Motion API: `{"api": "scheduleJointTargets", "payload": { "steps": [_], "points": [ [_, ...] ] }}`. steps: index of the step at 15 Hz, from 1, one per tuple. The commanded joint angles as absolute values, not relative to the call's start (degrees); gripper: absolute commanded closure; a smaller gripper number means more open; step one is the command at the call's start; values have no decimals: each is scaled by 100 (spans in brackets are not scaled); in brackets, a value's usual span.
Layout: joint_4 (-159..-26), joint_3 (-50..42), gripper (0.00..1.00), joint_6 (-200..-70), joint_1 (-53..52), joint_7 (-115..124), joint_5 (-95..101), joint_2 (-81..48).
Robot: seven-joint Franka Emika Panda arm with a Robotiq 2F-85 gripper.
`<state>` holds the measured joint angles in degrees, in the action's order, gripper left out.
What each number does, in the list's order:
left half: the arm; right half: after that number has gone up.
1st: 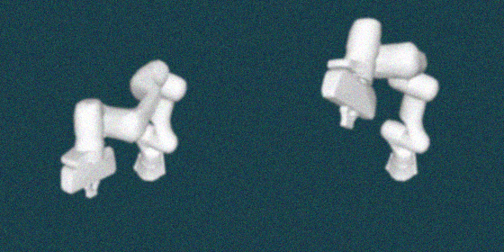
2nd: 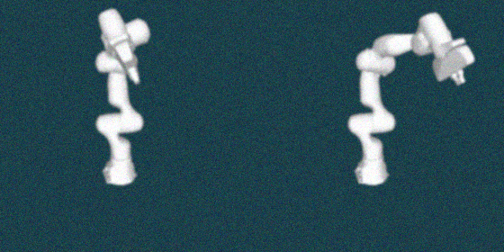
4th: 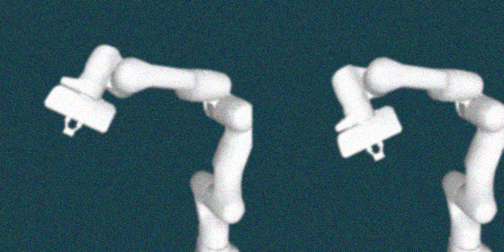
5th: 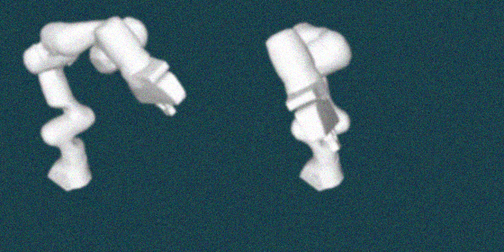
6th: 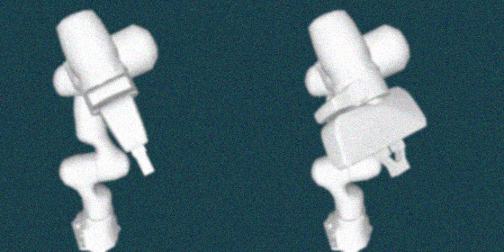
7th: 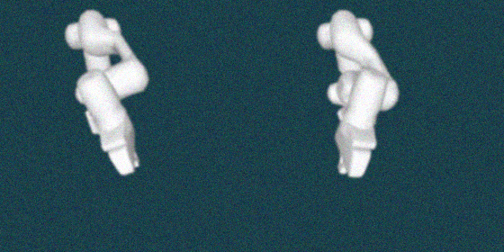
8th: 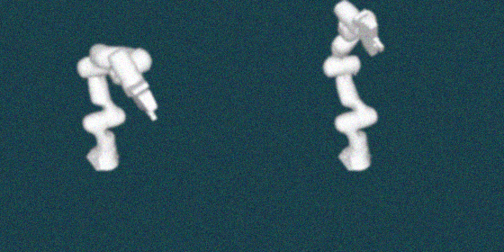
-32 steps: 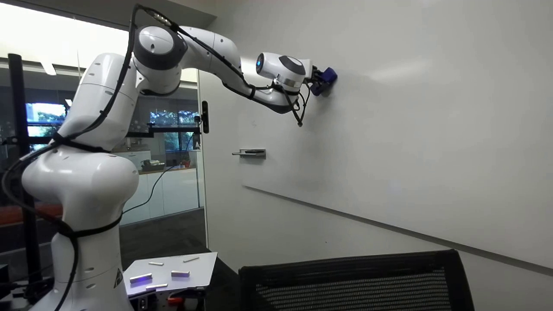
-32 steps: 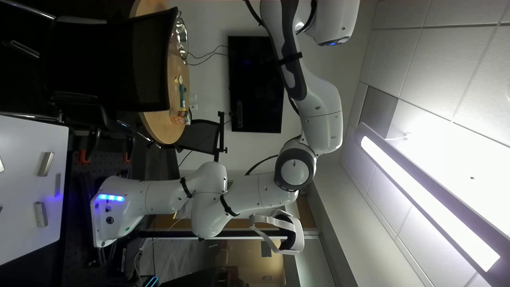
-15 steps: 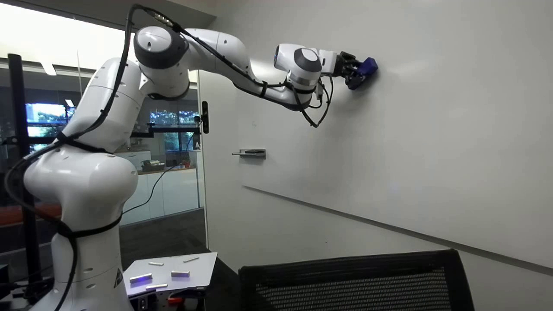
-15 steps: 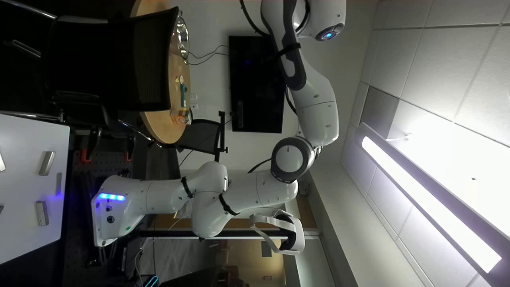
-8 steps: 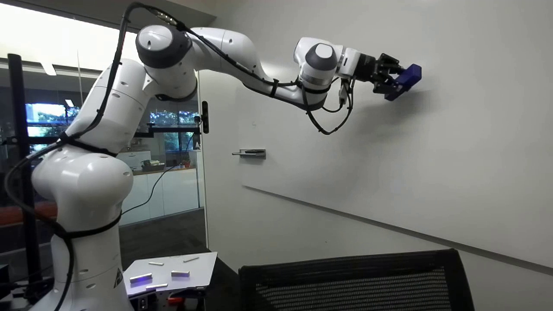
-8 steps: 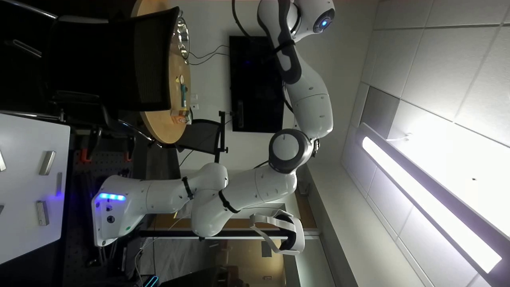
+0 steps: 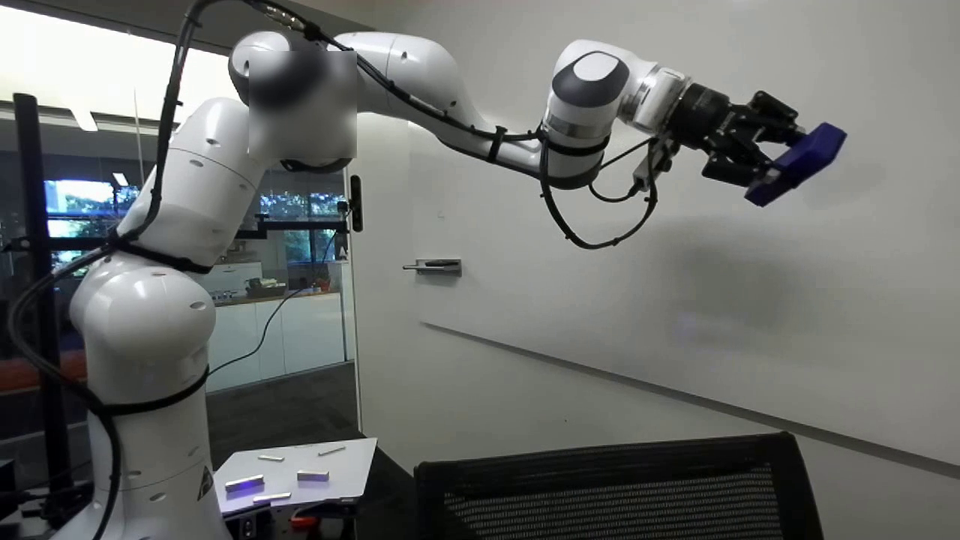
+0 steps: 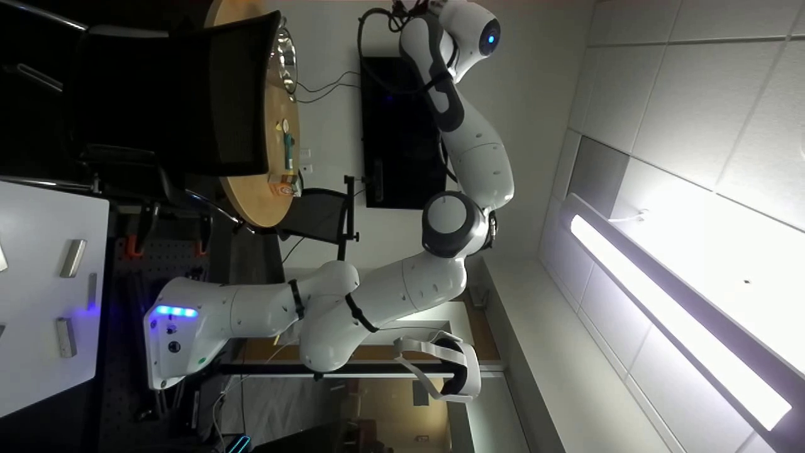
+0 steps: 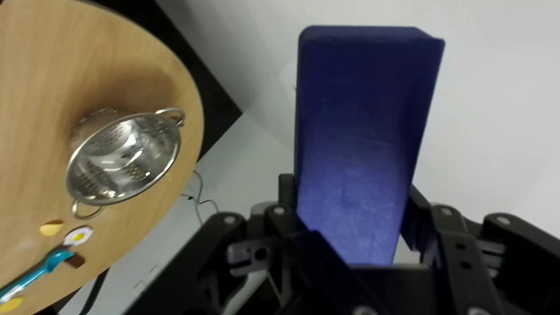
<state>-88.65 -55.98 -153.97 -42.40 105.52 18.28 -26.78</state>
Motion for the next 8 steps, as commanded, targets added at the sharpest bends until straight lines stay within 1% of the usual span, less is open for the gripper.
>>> {"api": "scheduleJointTargets", "payload": {
  "steps": [1,5,6,8],
  "points": [
    [-8821,-5115,69,-14733,-3339,10552,1897,-2531],
    [-8530,-4334,69,-13975,-1941,10423,1830,-2639],
    [-8941,-4218,69,-13899,-1819,10472,1970,-2371],
    [-8813,-3788,69,-13505,-1150,10356,1827,-2459]
  ]
}}
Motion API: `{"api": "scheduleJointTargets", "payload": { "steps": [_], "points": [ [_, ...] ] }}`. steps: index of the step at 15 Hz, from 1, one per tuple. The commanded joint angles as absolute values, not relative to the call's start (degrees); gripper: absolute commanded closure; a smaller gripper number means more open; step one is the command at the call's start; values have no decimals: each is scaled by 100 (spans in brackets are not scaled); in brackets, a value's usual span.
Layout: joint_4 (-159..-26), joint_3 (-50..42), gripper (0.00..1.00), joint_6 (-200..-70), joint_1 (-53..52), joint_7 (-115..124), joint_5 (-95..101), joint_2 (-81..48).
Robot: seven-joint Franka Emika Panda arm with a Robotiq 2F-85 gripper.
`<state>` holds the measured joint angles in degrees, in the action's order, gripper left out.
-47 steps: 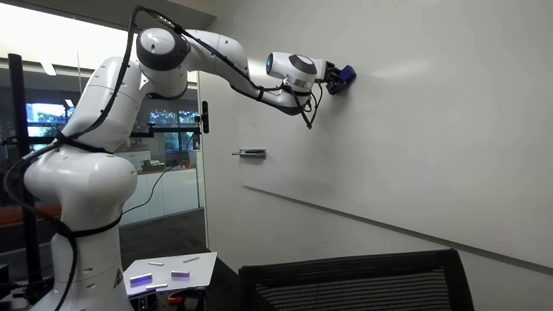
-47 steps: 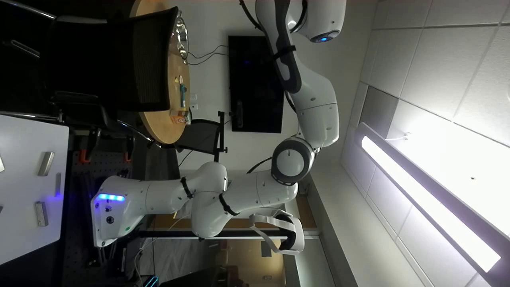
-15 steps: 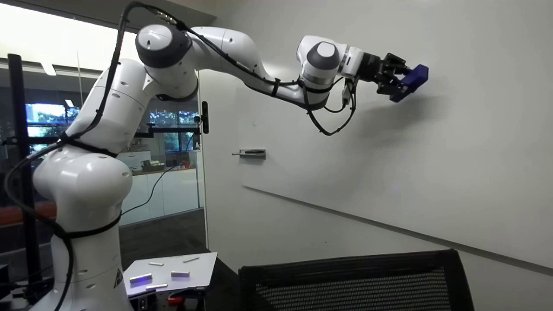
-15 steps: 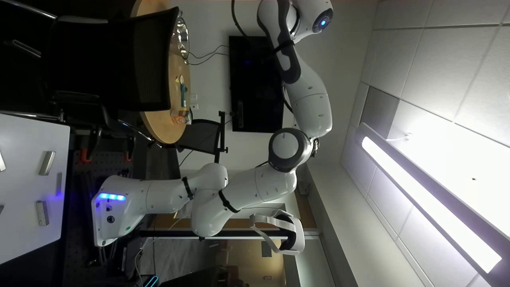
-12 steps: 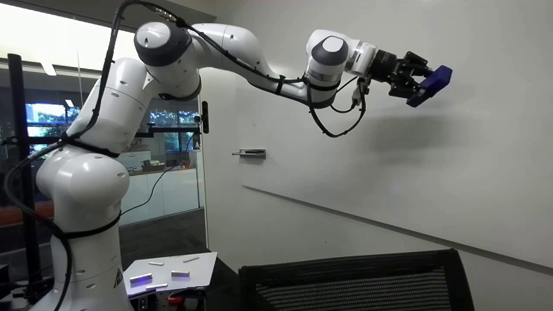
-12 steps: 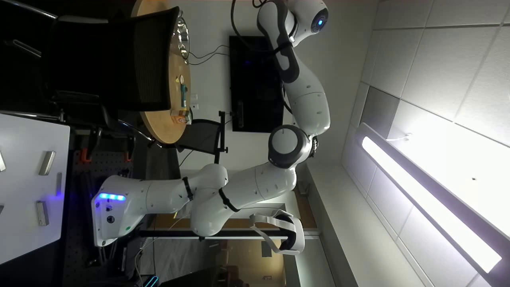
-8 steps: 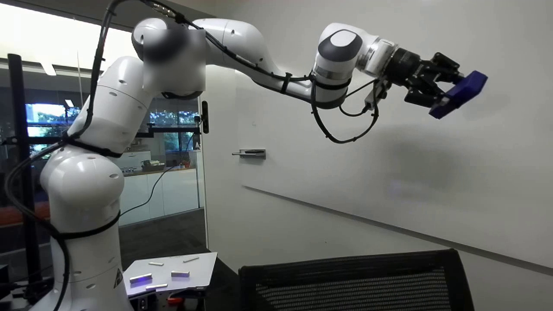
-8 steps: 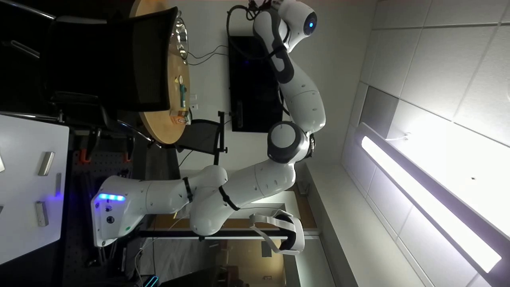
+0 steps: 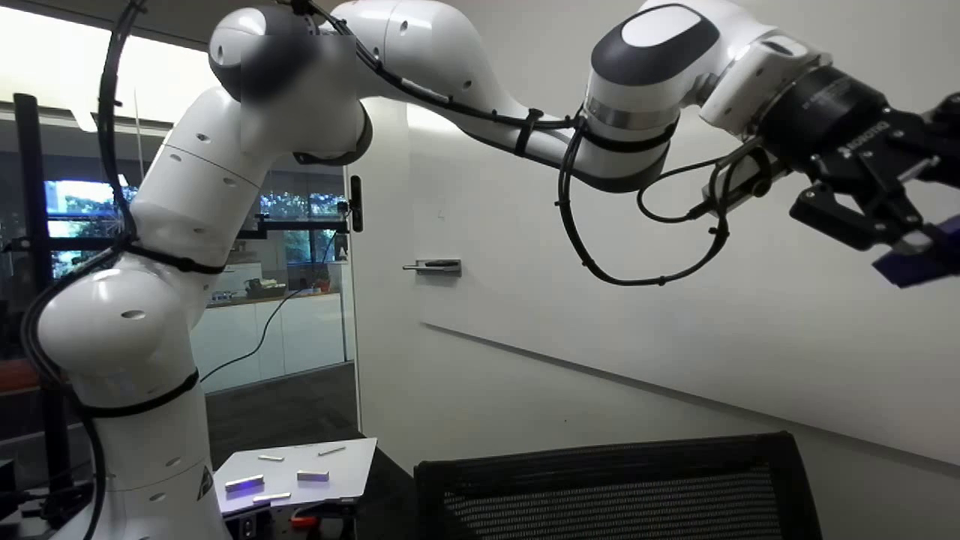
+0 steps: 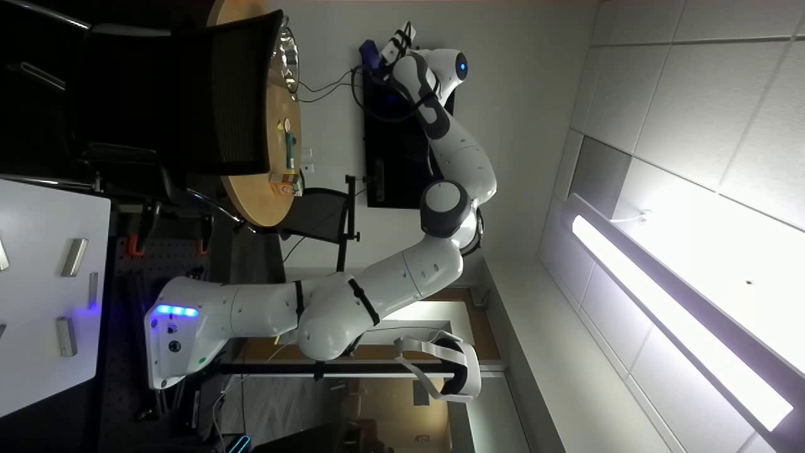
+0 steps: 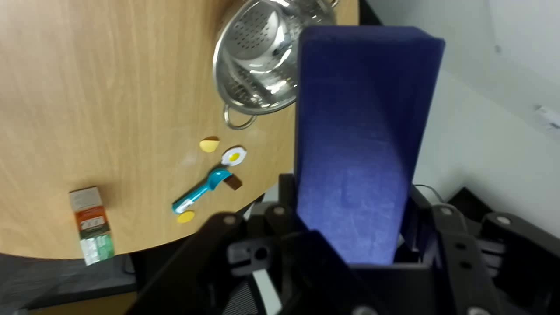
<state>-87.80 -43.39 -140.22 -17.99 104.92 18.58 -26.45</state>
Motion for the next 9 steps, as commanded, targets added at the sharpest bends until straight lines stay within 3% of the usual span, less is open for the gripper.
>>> {"api": "scheduleJointTargets", "payload": {
  "steps": [1,9],
  "points": [
    [-8721,-3589,69,-13290,-850,10342,1758,-2522],
    [-8071,-2203,69,-11043,499,10367,1401,-2600]
  ]
}}
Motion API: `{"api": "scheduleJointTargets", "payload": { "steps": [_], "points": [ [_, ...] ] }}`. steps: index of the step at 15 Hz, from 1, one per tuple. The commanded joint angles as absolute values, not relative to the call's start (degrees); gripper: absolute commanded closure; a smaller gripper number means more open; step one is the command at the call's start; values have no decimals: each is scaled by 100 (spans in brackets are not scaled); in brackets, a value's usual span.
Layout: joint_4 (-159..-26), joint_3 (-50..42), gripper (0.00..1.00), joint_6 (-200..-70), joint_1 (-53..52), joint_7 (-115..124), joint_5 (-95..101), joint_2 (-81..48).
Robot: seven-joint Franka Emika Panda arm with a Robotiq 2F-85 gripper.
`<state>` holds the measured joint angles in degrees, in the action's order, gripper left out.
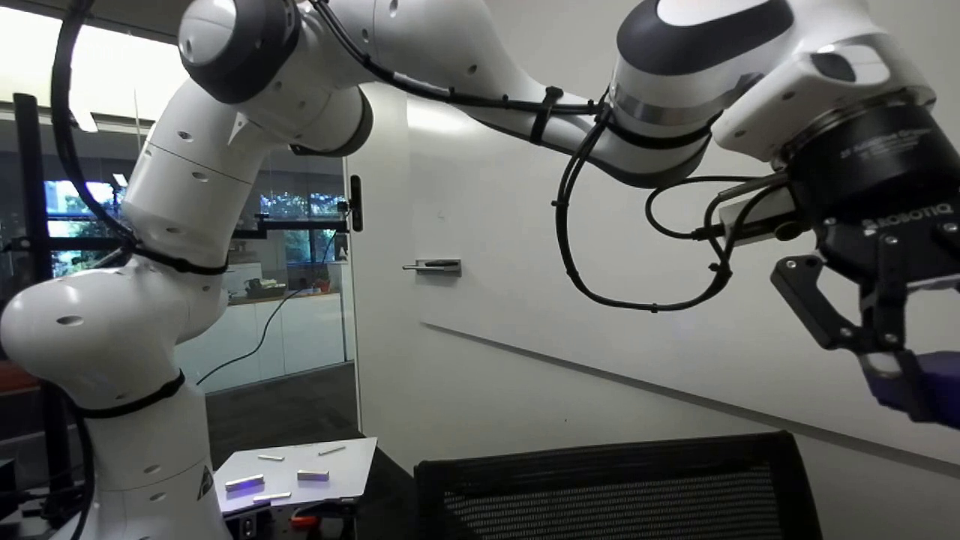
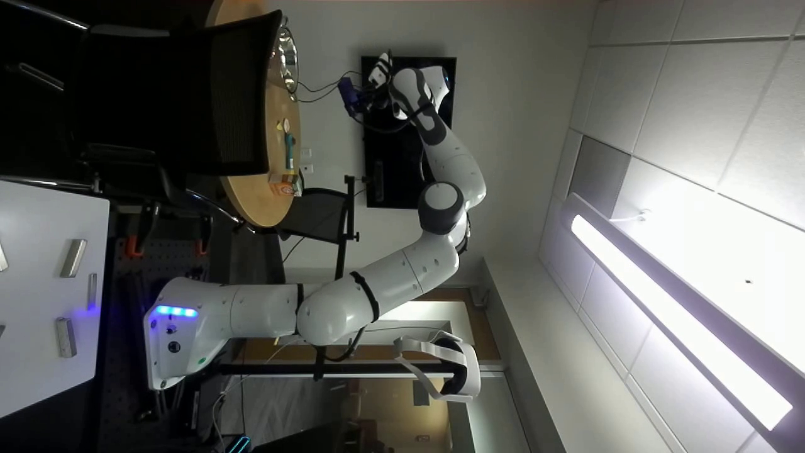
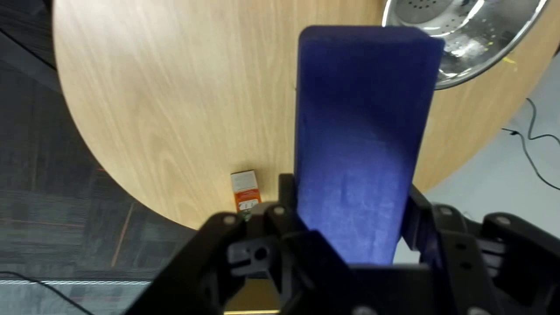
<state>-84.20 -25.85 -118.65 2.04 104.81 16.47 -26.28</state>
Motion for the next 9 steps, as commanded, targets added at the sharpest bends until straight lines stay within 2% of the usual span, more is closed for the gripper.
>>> {"api": "scheduleJointTargets", "payload": {
  "steps": [1,6,9],
  "points": [
    [-8659,-2133,69,-11286,749,10265,1323,-2547],
    [-8608,-1889,69,-10934,1404,9929,766,-3122],
    [-8091,-1909,69,-10830,1635,9822,717,-3759]
  ]
}}
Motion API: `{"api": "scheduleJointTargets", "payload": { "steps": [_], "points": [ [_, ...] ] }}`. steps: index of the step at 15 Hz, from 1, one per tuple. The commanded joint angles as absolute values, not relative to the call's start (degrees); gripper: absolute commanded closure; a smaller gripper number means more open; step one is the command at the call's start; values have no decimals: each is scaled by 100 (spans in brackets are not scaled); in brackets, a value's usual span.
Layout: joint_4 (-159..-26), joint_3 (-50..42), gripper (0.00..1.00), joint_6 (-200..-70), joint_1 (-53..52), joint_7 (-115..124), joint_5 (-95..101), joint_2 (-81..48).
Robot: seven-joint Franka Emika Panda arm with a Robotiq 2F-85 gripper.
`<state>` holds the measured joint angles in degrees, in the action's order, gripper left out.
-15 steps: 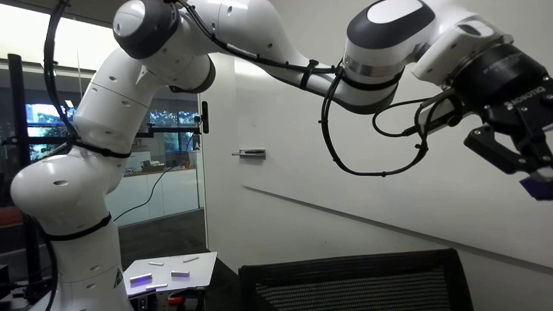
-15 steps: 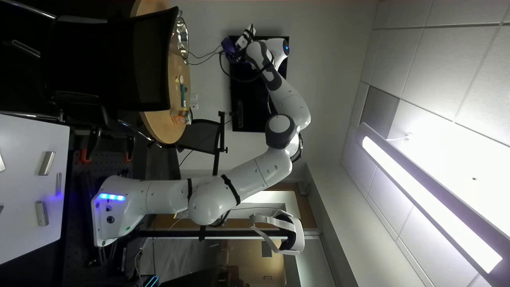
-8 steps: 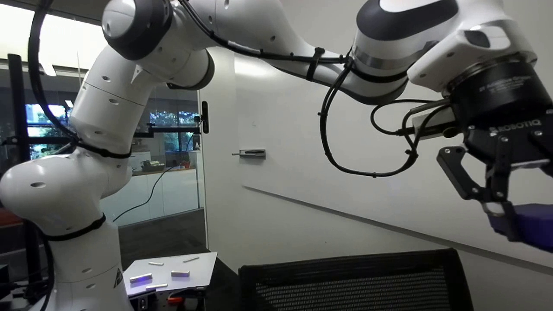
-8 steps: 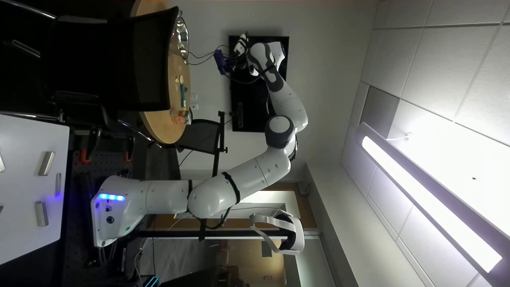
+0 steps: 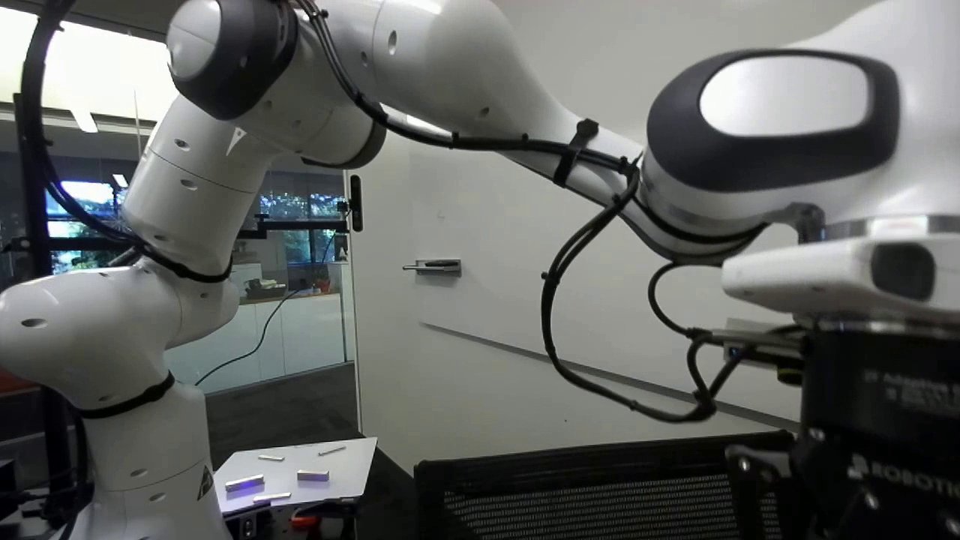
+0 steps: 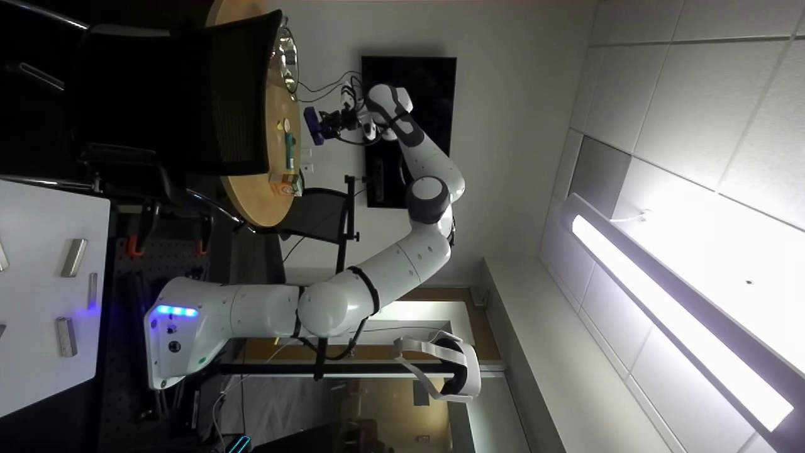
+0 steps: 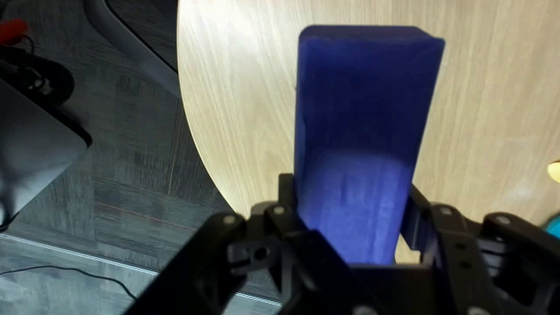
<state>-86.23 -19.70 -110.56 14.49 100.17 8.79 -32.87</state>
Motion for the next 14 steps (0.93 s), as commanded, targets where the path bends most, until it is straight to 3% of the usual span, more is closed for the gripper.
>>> {"api": "scheduleJointTargets", "payload": {
  "steps": [1,14],
  "points": [
    [-8492,-1974,69,-11188,1581,9784,939,-3626],
    [-8250,-1795,69,-11545,1547,9285,764,-4190]
  ]
}}
